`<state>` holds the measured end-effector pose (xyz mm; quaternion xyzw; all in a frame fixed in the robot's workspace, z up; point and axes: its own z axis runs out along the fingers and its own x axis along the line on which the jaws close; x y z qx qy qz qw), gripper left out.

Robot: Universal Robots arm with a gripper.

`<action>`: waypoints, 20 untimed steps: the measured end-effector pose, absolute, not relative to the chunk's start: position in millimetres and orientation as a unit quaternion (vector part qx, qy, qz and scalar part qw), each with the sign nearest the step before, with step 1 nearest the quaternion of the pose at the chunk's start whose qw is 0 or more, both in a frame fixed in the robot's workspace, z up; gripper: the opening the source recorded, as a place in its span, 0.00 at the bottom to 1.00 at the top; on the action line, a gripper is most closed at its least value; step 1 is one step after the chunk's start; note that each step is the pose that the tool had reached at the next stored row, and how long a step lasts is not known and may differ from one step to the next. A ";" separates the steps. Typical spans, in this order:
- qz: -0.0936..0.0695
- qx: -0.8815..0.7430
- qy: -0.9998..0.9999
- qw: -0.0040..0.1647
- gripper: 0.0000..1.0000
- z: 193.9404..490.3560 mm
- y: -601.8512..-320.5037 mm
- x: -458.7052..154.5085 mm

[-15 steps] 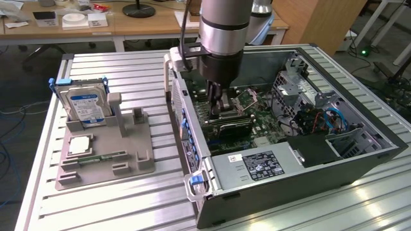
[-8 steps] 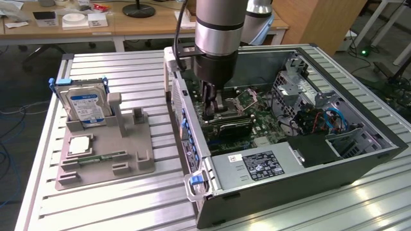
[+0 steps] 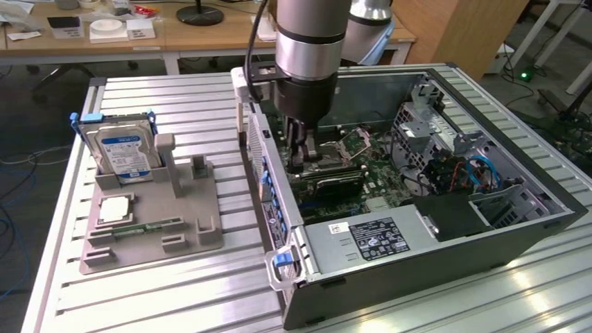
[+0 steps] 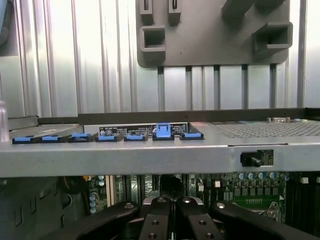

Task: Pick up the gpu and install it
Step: 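Press down on the gpu until it lock into place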

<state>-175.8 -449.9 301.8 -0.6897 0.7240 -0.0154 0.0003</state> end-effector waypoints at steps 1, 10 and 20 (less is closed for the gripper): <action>-0.015 -0.690 0.724 0.000 0.11 301.3 -448.7 -177.8; -0.015 -0.690 0.724 0.000 0.11 299.7 -438.7 -183.0; -0.015 -0.690 0.724 0.000 0.11 298.9 -443.9 -184.4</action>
